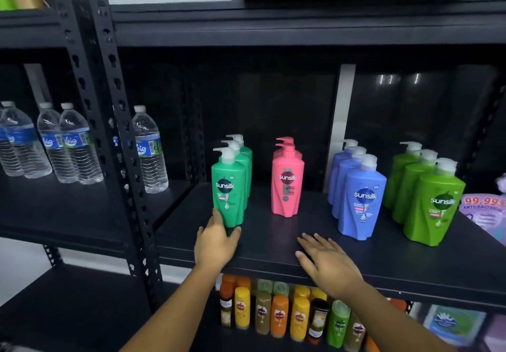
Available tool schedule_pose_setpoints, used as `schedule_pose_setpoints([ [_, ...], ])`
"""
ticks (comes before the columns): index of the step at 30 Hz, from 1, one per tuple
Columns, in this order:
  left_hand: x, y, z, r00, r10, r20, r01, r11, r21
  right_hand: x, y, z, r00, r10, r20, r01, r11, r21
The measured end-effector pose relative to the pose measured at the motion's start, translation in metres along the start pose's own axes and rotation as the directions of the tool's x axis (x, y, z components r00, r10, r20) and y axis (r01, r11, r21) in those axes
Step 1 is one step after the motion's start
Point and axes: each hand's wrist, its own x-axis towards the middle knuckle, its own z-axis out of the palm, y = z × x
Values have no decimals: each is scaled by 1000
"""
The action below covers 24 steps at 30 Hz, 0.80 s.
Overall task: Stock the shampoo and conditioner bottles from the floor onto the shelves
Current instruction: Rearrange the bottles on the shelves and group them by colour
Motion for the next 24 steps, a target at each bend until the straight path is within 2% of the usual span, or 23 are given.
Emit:
schedule_pose_setpoints([
  [6, -70, -5, 1, 939, 317, 136, -320, 948, -2, -38, -13, 14, 986, -22, -164, 20, 1000, -13],
  [10, -119, -3, 1, 948, 310, 68, -305, 949, -79, -80, -17, 34, 966, -86, -243, 113, 988, 101],
  [12, -144, -2, 12, 953, 286, 97, -277, 956, -100, -99, -17, 46, 958, -121, -261, 162, 976, 144],
  [14, -170, -6, 34, 949, 277, 151, -260, 958, -121, -116, -15, 68, 957, -166, -236, 205, 968, 147],
  [16, -194, -16, 66, 948, 255, 189, -231, 963, -142, -127, -4, 101, 969, -194, -153, 218, 963, 156],
  [24, -294, -86, 240, 950, 90, 299, -77, 995, -57, -186, 87, 294, 982, -137, 133, 98, 959, 266],
])
